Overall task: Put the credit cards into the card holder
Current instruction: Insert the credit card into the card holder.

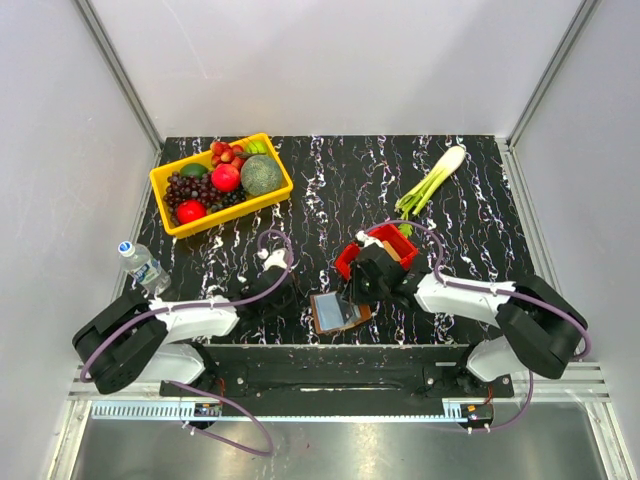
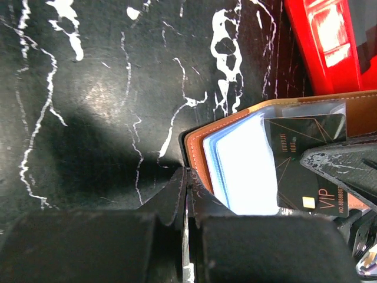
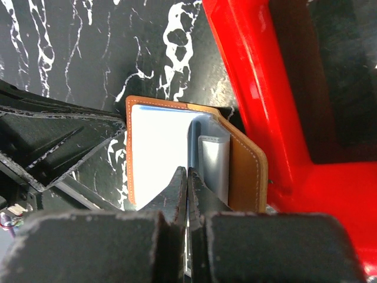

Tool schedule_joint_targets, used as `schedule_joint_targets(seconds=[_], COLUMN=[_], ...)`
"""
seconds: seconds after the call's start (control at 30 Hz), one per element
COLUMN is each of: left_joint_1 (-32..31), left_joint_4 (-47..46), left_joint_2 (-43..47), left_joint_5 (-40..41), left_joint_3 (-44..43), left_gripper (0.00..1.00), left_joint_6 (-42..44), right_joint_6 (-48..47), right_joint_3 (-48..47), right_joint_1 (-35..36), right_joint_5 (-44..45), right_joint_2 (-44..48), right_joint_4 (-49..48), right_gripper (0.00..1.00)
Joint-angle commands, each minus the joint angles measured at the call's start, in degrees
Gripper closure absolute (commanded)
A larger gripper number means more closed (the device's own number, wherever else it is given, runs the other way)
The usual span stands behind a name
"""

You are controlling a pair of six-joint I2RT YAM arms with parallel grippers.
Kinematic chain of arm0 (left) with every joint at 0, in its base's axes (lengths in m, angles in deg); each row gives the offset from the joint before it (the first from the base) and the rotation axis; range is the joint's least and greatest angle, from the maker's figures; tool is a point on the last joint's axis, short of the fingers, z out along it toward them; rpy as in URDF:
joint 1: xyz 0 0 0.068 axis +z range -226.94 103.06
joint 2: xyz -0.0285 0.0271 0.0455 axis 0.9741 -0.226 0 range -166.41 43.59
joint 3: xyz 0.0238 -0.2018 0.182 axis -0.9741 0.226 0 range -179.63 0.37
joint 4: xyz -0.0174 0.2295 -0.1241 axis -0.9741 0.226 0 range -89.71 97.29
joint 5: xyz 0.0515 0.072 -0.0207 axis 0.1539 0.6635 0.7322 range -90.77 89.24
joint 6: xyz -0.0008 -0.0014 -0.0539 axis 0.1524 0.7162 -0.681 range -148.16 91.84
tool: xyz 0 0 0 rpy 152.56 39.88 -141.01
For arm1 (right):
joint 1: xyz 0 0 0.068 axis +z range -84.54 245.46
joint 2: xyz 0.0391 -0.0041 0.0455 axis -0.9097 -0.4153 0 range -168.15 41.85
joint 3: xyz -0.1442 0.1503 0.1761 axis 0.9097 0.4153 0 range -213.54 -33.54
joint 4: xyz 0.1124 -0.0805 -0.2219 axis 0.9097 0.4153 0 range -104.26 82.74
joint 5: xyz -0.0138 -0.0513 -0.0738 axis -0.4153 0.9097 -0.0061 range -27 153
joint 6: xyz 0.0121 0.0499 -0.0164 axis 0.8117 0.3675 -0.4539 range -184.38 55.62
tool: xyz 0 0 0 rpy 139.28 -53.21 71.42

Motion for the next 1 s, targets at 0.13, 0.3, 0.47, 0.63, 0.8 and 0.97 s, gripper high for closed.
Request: schedule_joint_targets(seconds=[0.13,0.3,0.47,0.63,0.8,0.97], left_joint_1=[5.5,11.0,12.1,12.0,10.4,7.5], left_joint_4=[-1.2,-0.5,-0.4,-4.9,-4.7,-6.1], left_joint_2=[3.7,5.3,5.7,9.9,15.6,14.6], left_joint_5=[0.1,-1.6,-3.7,-7.2,-8.3,-6.7], left_joint_3=[0.4,0.4,0.8,4.7,7.0,7.8], left_gripper=[1.0,1.0,1.0,0.6,0.37,0.4], left_joint_6=[2.2,5.2,5.2,3.5,2.1,0.2], right_joint_6=[5.8,7.5,11.1,12.0,12.9,14.9], right_joint_3=[-0.6,-1.8,-2.1,-0.7,0.6,1.8], right_joint_1=[-0.1,-0.1,-0.1,-0.1,-0.1,0.0], right_joint_5=[-2.9,-1.7,1.5,2.8,2.0,2.9], right_joint_2=[-6.0,-9.3,-8.9,-10.0,-12.0,-12.6], right_joint_4=[-11.5,-14.2,-11.3,-13.3,-15.4,-16.1], right_gripper=[1.0,1.0,1.0,1.0,1.0,1.0])
